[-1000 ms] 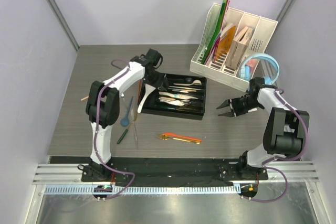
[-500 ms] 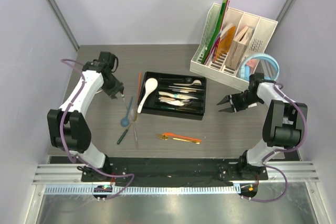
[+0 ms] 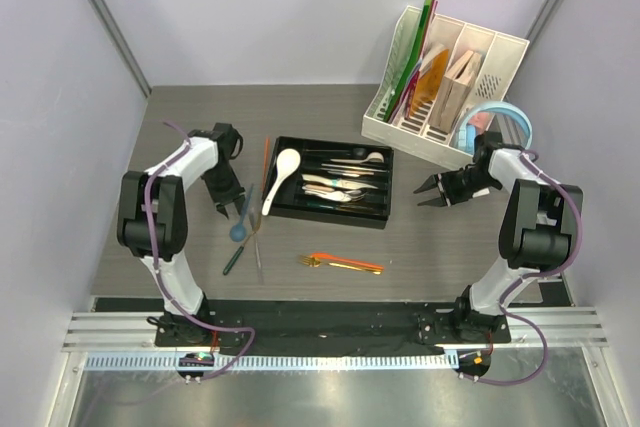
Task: Sort the eating utensils into containers
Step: Pick up the spoon from the center of the board.
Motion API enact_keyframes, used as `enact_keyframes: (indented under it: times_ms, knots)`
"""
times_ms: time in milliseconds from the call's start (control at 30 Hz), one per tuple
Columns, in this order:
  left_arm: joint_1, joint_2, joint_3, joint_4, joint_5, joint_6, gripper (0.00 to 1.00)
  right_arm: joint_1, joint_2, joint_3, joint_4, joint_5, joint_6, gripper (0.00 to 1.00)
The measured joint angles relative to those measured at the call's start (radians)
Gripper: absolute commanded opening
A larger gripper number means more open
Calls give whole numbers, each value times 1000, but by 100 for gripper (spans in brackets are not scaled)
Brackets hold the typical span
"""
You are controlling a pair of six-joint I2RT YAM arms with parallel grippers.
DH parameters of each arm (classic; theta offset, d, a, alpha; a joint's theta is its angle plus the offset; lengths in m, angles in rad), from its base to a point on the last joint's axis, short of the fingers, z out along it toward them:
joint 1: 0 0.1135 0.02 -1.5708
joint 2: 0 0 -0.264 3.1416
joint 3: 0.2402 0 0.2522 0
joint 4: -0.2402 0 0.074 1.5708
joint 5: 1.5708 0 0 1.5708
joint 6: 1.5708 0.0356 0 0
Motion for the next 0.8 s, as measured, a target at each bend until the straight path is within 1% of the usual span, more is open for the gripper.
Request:
enact_keyframes:
  times_ms: [400,600,800]
  knots:
    - [0,33,7,28,19,69,35,0,17,5,-1,3,0,40]
    - [0,33,7,40,50,89,38,2,28,5,-2,3,0,40]
    - [0,40,7,47,66,107,38,2,28,7,-1,3,0,40]
